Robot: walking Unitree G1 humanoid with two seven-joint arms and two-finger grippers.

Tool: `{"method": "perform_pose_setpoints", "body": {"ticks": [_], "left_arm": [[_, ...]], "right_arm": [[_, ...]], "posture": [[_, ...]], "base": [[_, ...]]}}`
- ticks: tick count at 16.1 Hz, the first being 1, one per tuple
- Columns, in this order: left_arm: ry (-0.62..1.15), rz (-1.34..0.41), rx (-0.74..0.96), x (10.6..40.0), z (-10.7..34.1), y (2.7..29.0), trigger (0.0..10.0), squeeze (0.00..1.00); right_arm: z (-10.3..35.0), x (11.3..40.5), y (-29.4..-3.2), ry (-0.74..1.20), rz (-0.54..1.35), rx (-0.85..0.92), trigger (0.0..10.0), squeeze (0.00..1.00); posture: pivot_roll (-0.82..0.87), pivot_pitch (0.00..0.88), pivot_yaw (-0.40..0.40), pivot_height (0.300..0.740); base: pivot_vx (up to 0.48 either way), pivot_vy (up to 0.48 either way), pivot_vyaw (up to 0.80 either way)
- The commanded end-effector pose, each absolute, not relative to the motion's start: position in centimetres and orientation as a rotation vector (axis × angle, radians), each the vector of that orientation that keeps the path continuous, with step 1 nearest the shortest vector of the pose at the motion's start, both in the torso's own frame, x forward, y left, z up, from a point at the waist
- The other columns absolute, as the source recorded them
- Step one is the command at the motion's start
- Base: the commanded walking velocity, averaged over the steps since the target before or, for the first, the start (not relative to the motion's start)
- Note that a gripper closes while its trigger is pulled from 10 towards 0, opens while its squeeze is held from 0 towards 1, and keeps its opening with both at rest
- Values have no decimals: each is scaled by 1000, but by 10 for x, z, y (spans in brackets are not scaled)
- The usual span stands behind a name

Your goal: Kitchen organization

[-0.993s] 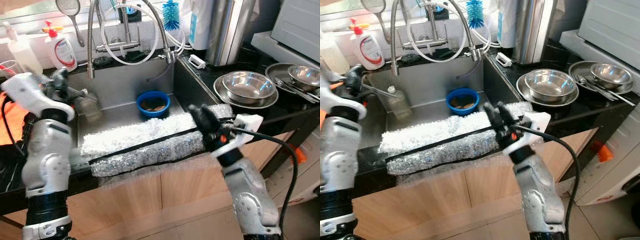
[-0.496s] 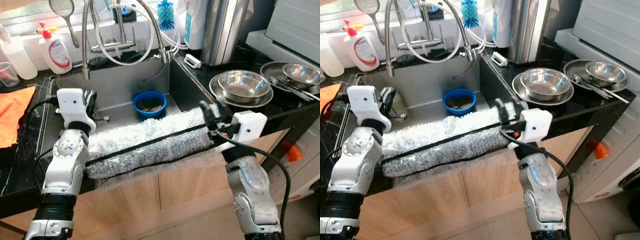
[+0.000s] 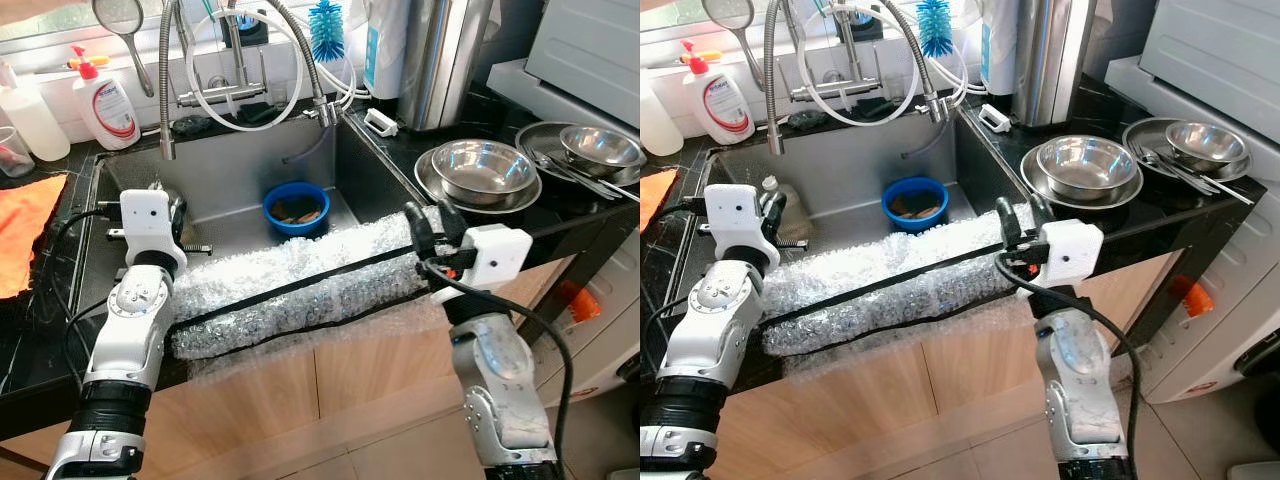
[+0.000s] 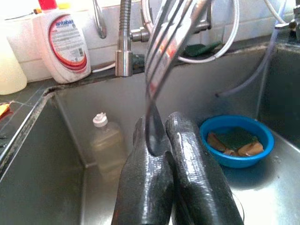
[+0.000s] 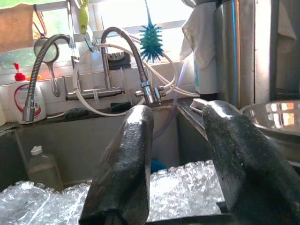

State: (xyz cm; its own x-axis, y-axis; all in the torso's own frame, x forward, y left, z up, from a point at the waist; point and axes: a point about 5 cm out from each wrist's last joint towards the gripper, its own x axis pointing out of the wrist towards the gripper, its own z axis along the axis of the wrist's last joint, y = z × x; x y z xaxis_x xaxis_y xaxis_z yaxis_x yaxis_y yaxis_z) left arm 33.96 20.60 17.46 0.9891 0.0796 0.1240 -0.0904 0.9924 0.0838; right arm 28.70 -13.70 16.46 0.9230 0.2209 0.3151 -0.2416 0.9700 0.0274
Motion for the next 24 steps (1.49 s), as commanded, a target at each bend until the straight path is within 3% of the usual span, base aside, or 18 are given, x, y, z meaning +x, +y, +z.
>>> {"method": "perform_pose_setpoints", "body": {"ticks": [1,3,4,18,19,20,22,24], "left_arm": [[-94,84,106,341,173,207,10000,0],[-76,81,105,342,170,207,10000,16],[-68,81,97,342,168,207,10000,1000],[-83,44,172,343,169,196,10000,1000],[-115,59,157,342,173,197,10000,259],[-176,68,129,341,181,197,10000,0],[-325,70,95,332,205,202,10000,0],[-360,59,106,326,211,207,10000,0]], "right_arm": [[167,289,-133,-325,254,56,10000,0],[167,290,-133,-319,250,49,10000,0],[166,291,-135,-317,245,49,10000,0],[162,295,-134,-299,254,49,10000,0],[162,295,-134,-299,252,49,10000,0],[163,295,-135,-301,248,50,10000,0],[166,295,-137,-315,240,46,10000,0],[168,295,-139,-320,234,41,10000,0]], "posture": [[-86,0,79,740],[-86,0,79,740],[-83,0,78,740],[-79,0,74,740],[-79,0,72,740],[-83,0,73,740],[-81,0,72,740],[-84,0,72,740]], "base": [[0,0,0],[0,0,0],[0,0,0],[0,0,0],[0,0,0],[0,0,0],[0,0,0],[0,0,0]]}}
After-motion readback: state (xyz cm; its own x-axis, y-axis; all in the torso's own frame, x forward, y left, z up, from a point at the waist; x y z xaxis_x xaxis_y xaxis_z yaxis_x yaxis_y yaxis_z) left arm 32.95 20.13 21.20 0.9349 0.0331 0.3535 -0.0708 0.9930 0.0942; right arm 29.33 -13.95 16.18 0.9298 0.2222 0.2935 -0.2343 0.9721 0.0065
